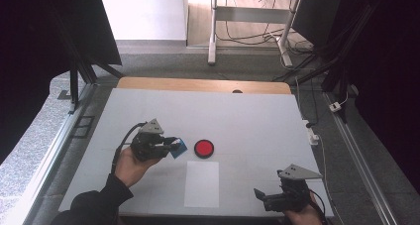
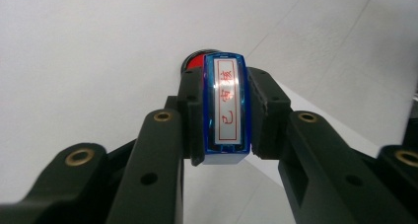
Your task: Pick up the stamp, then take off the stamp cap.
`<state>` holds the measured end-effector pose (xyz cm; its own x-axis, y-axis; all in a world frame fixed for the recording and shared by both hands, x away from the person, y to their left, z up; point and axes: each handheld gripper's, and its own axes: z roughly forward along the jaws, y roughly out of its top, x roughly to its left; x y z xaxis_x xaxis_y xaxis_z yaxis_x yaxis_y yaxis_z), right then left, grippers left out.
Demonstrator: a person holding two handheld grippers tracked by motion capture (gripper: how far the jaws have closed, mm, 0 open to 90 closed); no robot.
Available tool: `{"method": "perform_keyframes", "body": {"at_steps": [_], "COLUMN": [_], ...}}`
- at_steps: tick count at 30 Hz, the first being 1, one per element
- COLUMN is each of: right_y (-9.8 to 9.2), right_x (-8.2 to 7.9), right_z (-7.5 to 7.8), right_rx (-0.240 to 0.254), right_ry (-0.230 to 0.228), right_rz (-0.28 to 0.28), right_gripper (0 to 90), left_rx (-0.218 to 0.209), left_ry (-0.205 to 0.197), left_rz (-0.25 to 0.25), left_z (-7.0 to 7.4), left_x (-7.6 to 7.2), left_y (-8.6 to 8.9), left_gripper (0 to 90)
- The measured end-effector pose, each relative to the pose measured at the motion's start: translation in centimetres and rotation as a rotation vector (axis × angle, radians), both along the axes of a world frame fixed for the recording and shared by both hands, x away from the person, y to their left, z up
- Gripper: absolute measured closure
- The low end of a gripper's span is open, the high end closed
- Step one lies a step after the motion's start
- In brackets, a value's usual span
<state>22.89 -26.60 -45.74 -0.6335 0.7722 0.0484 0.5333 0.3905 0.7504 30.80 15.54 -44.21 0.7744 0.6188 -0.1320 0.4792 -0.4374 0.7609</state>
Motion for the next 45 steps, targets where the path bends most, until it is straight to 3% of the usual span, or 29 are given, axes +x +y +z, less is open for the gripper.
{"method": "perform_keyframes", "body": {"at_steps": [18, 26, 34, 39, 45], "right_y": [0.1, 0.1, 0.0, 0.1, 0.4], "right_x": [0.0, 0.0, -0.2, -0.2, -0.2], "right_z": [0.0, 0.0, 0.1, 0.2, 0.5], "right_rx": [-0.007, -0.01, -0.003, 0.016, 0.027], "right_ry": [-0.002, -0.007, -0.019, -0.024, -0.033], "right_rz": [0.005, -0.002, 0.009, 0.019, 0.05], "right_gripper": [0.0, 0.0, 0.0, 0.0, 0.0], "left_rx": [-0.102, -0.138, -0.136, -0.181, -0.161], "left_ry": [-0.033, -0.044, -0.032, -0.008, -0.012], "left_rz": [-0.128, -0.217, -0.234, -0.25, -0.246], "left_z": [0.9, 1.2, 1.2, 1.2, 1.2], "left_x": [-2.6, -3.5, -3.5, -3.3, -3.2], "left_y": [-0.3, -0.9, -1.2, -0.8, -0.9], "left_gripper": [70.7, 70.7, 70.7, 70.7, 70.7]}}
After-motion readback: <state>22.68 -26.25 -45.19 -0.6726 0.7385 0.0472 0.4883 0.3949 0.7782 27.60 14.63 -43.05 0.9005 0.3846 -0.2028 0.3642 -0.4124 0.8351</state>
